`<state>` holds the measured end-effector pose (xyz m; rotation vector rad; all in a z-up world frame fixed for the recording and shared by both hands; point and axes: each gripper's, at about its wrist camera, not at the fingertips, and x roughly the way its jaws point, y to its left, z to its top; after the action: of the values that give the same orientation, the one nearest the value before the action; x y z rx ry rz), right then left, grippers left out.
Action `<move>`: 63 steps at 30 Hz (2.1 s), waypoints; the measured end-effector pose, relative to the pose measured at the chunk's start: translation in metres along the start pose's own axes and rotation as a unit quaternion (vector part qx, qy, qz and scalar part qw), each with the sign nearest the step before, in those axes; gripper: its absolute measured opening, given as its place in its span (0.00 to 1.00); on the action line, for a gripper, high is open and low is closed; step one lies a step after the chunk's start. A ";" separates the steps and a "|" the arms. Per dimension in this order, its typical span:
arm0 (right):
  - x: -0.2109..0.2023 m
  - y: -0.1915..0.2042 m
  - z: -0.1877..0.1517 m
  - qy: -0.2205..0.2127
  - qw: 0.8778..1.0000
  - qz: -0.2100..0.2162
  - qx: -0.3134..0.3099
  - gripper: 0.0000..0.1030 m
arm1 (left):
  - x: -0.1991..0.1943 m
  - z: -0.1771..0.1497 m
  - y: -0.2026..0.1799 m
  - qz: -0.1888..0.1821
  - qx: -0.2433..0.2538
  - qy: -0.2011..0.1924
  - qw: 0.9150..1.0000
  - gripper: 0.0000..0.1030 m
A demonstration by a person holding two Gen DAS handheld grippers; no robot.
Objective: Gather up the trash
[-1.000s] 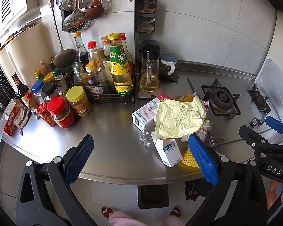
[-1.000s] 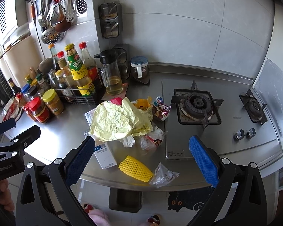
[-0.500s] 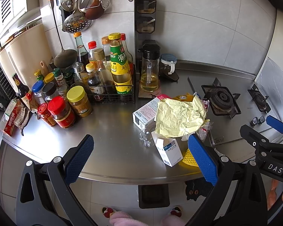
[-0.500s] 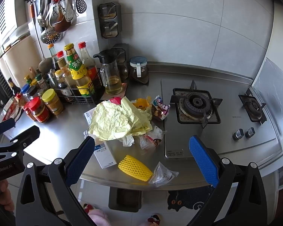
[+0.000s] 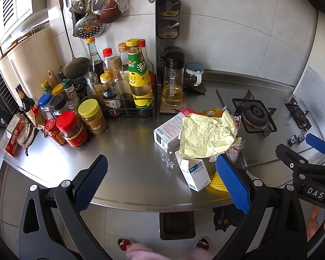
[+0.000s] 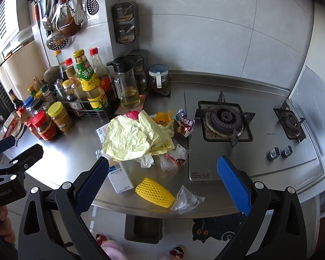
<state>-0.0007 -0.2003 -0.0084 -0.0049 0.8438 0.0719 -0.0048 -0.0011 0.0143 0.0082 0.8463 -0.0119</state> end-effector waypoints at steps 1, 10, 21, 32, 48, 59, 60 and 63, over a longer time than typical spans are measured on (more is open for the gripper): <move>0.000 0.000 0.000 0.000 1.000 0.000 0.000 0.97 | 0.000 0.000 0.000 0.000 0.000 0.000 1.000 0.92; 0.003 -0.002 -0.004 0.001 1.000 -0.003 -0.004 0.97 | 0.002 -0.001 0.003 -0.004 -0.006 0.003 1.000 0.92; 0.019 -0.033 -0.015 0.013 1.000 0.009 0.019 0.97 | 0.017 -0.008 0.003 -0.040 -0.022 0.001 0.999 0.92; 0.066 -0.064 -0.060 0.048 0.998 -0.040 0.030 0.97 | 0.085 -0.046 -0.021 -0.052 -0.024 0.060 0.997 0.83; 0.140 -0.079 -0.113 0.113 0.992 0.024 0.049 0.59 | 0.171 -0.082 -0.039 -0.070 -0.041 0.103 0.991 0.76; 0.166 -0.073 -0.123 0.131 0.988 0.050 0.056 0.59 | 0.200 -0.078 -0.038 -0.084 -0.063 0.114 0.988 0.83; 0.168 -0.073 -0.124 0.133 0.988 0.050 0.056 0.58 | 0.201 -0.079 -0.038 -0.090 -0.065 0.115 0.987 0.83; 0.174 -0.075 -0.126 0.142 0.986 0.060 0.065 0.44 | 0.207 -0.079 -0.041 -0.101 -0.067 0.115 0.986 0.83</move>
<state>0.0258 -0.2687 -0.2242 0.1616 1.1330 0.1317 0.0726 -0.0428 -0.1929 -0.2063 1.0750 -0.1470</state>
